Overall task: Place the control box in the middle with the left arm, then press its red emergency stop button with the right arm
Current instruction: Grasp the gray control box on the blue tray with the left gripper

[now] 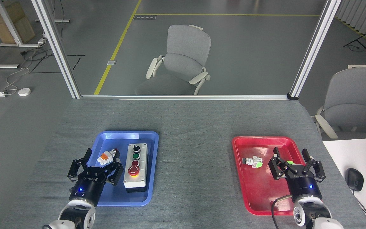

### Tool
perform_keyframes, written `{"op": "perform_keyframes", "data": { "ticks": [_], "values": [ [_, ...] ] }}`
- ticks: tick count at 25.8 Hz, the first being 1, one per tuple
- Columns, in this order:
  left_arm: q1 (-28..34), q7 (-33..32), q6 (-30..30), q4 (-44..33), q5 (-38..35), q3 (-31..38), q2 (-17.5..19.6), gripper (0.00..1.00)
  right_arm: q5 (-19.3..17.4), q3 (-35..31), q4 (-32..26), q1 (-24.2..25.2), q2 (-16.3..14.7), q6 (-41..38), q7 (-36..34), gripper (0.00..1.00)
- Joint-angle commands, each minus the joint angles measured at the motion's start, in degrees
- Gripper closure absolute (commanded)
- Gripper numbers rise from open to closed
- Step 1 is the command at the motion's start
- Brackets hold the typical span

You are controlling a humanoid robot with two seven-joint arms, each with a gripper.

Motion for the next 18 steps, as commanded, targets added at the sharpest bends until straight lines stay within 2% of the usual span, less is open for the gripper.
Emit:
{"op": "perform_keyframes", "data": {
  "ticks": [1, 18],
  "values": [
    [-0.2, 0.0, -0.1, 0.2, -0.1, 0.0, 0.2, 0.02, 0.0, 0.0, 0.0, 0.0, 0.0, 0.0, 0.1, 0.0],
    [0.0, -0.1, -0.2, 0.3, -5.0, -0.6, -0.3, 0.01, 0.0, 0.0, 0.0, 0.0, 0.0, 0.0, 0.1, 0.0]
  ]
}}
